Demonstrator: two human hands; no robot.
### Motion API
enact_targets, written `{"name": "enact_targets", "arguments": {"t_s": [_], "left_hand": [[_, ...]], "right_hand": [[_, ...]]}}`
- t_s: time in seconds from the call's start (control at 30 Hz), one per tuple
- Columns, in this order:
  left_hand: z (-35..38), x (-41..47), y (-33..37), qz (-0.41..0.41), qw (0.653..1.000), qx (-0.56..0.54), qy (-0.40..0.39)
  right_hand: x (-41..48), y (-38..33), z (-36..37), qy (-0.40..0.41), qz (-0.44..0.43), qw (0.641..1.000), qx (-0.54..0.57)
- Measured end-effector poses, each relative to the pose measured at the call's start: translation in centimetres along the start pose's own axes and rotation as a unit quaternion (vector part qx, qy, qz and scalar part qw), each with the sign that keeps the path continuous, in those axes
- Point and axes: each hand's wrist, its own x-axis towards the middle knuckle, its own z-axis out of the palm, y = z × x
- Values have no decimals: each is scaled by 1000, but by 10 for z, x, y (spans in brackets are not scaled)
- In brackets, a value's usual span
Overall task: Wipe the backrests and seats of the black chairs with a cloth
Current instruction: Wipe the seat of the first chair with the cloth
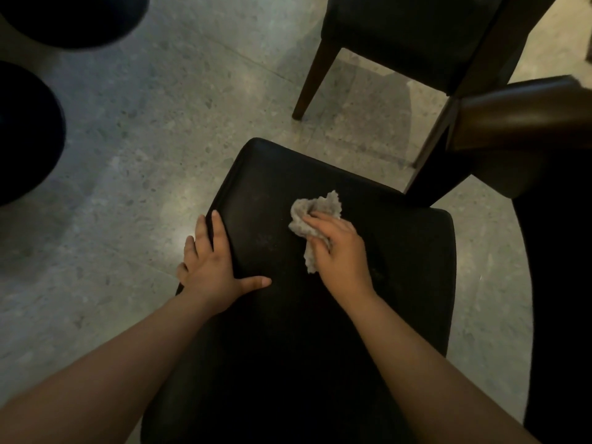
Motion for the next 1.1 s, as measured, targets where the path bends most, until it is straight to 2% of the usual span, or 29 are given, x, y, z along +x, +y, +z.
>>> {"name": "enact_targets", "arguments": {"t_s": [0.1,0.2,0.37,0.47,0.63,0.73,0.83,0.93,1.0,1.1], "left_hand": [[-1,0,-1,5,1000,-8,-4],[-3,-1,-2,7,1000,-9,-18],[-6,2,-3,10,999,0,-54],[-7,3,-6,22,998,4,-66],[-10,8,-18,62,996,1,-64],[-9,9,-20,66,996,4,-55],[-8,9,-19,65,997,6,-51],[-7,9,-20,68,997,2,-46],[-7,9,-21,67,997,2,-46],[-7,9,-21,64,997,5,-48]], "right_hand": [[15,-6,-14,53,10,998,30],[54,-9,-23,88,21,996,-4],[76,-12,-6,70,64,994,-57],[49,-16,7,60,32,996,-61],[14,-18,5,-40,-22,998,-33],[36,-18,-10,17,-23,999,-18],[74,-17,-15,70,12,997,-32],[75,-20,3,57,38,996,-59],[56,-22,12,47,17,996,-71],[29,-19,14,-26,-34,997,-56]]}}
